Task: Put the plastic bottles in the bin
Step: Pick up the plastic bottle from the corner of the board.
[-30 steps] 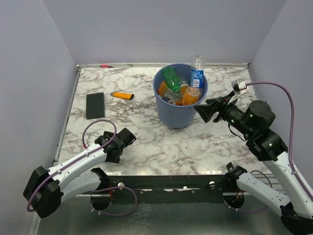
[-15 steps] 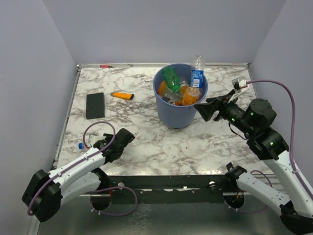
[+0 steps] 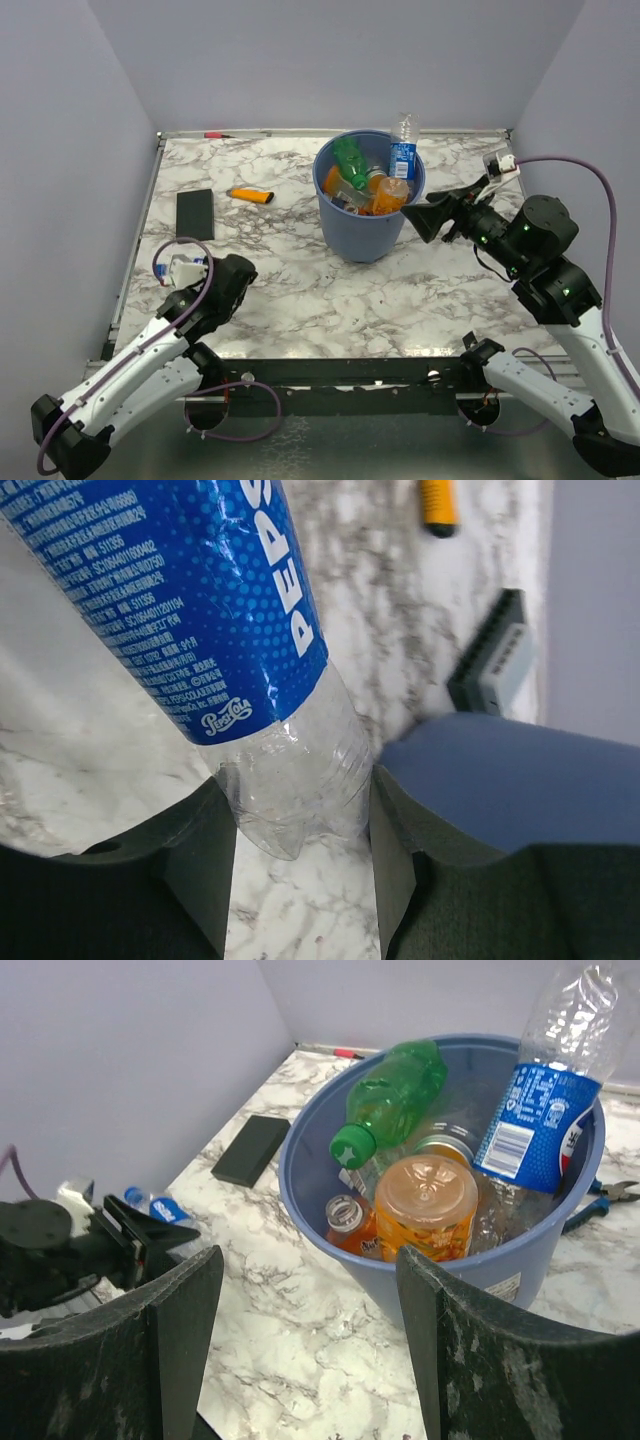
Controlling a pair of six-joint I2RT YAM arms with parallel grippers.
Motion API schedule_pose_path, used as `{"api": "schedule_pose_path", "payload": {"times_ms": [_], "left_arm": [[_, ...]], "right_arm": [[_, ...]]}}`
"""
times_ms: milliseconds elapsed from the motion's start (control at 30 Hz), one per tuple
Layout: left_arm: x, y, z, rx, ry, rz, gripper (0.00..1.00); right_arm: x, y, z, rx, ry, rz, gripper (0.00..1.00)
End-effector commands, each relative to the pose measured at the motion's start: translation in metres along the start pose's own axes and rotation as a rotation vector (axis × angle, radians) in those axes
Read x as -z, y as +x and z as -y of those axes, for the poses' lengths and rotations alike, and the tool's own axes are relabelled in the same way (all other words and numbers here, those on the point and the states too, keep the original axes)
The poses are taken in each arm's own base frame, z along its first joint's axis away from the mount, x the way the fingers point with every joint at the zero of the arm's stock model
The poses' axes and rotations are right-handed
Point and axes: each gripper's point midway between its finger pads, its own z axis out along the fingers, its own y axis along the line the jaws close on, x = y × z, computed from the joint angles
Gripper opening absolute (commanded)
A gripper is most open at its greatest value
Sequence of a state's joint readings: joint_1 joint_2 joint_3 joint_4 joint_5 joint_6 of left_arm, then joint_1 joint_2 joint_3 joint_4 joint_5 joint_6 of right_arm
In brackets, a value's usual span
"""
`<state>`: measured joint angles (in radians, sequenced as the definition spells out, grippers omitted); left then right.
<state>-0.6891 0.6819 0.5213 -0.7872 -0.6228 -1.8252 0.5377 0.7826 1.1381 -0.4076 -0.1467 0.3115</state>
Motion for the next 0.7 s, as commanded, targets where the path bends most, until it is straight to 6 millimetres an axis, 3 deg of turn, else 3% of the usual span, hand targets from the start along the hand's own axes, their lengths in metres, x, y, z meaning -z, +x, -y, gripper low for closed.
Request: {"api": "schedule_pose_path", "payload": {"times_ms": [0,100,233,300,400,533,667], "left_arm": [[0.055,-0.033,0.097,-0.268,0.236,0.078,0.00],[0.090,-0.038,0.168,-0.497,0.409,0.107,0.00],[0.137,-0.001,0.235,-0.766,0.815,0.029,0.00],[0.167,0.019,0.253,-0.876,1.042,-0.009,0.00],[0.201,0.043,0.262,-1.017,1.277,-0.070,0.00],[0.231,0.077,0.252,-1.164,1.519,-0.224,0.00],[0.251,0.092,0.242,-1.185,1.675,-0.305,0.00]], "right_arm": [[0.005,-0.022,-0.009,0.031,-0.018,0.033,0.74],[0.003,-0.031,-0.029,0.024,-0.117,0.032,0.74],[-0.003,-0.041,-0.068,-0.023,-0.324,0.010,0.75],[-0.007,-0.048,-0.084,-0.047,-0.409,-0.003,0.75],[-0.015,-0.061,-0.101,-0.078,-0.502,-0.012,0.77],[-0.036,-0.076,-0.112,-0.102,-0.555,-0.023,0.82],[-0.062,-0.084,-0.117,-0.134,-0.592,-0.053,0.89]]}}
